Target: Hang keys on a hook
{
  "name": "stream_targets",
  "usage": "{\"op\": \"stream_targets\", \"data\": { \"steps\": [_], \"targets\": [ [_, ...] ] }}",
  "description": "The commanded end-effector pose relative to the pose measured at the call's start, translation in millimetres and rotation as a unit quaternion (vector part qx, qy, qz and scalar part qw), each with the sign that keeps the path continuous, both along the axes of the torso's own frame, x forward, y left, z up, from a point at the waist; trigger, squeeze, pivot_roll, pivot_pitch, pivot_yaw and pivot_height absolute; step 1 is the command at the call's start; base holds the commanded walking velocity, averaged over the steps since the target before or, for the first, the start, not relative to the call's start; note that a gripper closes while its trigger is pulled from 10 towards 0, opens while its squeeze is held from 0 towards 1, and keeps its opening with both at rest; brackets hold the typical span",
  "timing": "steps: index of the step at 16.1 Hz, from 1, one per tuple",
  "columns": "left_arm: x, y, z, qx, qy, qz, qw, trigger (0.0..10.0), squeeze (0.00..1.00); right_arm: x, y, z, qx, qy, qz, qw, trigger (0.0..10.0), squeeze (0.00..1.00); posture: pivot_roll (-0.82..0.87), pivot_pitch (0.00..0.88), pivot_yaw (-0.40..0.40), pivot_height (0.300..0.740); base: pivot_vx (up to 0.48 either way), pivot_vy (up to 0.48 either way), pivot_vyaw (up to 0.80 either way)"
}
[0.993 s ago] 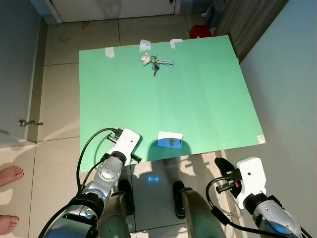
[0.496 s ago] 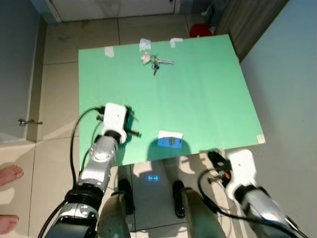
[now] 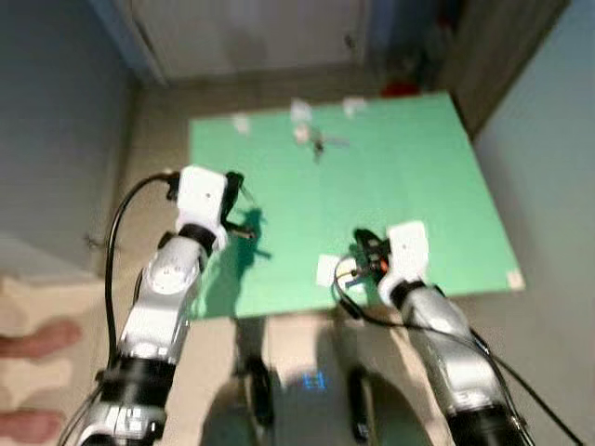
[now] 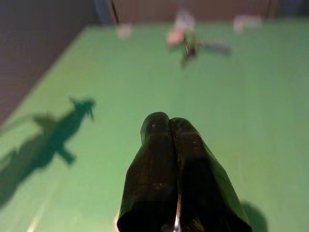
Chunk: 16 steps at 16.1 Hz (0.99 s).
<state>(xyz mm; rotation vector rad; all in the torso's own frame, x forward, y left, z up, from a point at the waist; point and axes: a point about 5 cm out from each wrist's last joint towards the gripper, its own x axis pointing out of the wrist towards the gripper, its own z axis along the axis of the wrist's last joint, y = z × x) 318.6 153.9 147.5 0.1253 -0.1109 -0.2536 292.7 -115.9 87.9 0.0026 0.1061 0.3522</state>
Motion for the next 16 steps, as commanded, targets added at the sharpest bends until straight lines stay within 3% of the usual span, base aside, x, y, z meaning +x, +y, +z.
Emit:
{"op": "stream_targets", "data": {
  "steps": [1, 4, 6, 8, 9, 11, 13, 16],
  "targets": [
    [-4.3, 8.0, -3.5, -0.008, 0.007, 0.009, 1.0, 0.0, 0.0, 1.3, -2.0, -5.1, 0.002, 0.004, -0.013, 1.0, 10.0, 0.0, -0.14, 0.046, 0.086, 0.74, 0.0, 0.0, 0.0],
    [-16.4, -1.1, -1.6, -0.02, 0.007, -0.008, 1.0, 0.0, 0.0, 20.5, -0.7, -4.5, 0.014, -0.011, -0.034, 0.999, 10.0, 0.0, -0.13, 0.0, 0.107, 0.74, 0.0, 0.0, 0.0],
    [-29.7, -32.2, 30.5, -0.067, -0.057, -0.054, 0.995, 0.0, 0.0, 25.4, 0.0, -5.6, 0.024, -0.012, -0.044, 0.999, 10.0, 0.0, -0.13, 0.0, 0.1, 0.74, 0.0, 0.0, 0.0],
    [-28.4, -39.6, 50.0, -0.057, -0.102, -0.055, 0.992, 0.0, 0.0, 26.9, -0.7, -1.2, 0.031, -0.026, -0.048, 0.998, 10.0, 0.0, -0.13, 0.0, 0.096, 0.74, 0.0, 0.0, 0.0],
    [-26.4, -38.3, 65.7, -0.044, -0.154, -0.048, 0.986, 0.0, 0.0, 29.0, -2.1, 10.0, 0.041, -0.055, -0.046, 0.997, 10.0, 0.0, -0.13, 0.0, 0.095, 0.74, 0.0, 0.0, 0.0],
    [-23.8, -37.3, 64.4, -0.025, -0.169, -0.056, 0.984, 0.0, 0.0, 31.3, -4.5, 19.6, 0.044, -0.081, -0.045, 0.995, 10.0, 0.0, -0.14, 0.0, 0.098, 0.74, 0.0, 0.0, 0.0],
    [-21.0, -37.1, 50.0, -0.001, -0.137, -0.056, 0.989, 0.0, 0.0, 32.5, -7.2, 17.8, 0.043, -0.082, -0.051, 0.994, 10.0, 0.0, -0.16, 0.0, 0.105, 0.74, 0.0, 0.0, 0.0],
    [-18.2, -34.1, 34.7, 0.003, -0.105, -0.056, 0.993, 0.0, 0.0, 30.7, -6.2, 14.7, 0.041, -0.081, -0.057, 0.994, 10.0, 0.0, -0.17, 0.0, 0.113, 0.74, 0.0, 0.0, 0.0]
  ]
}}
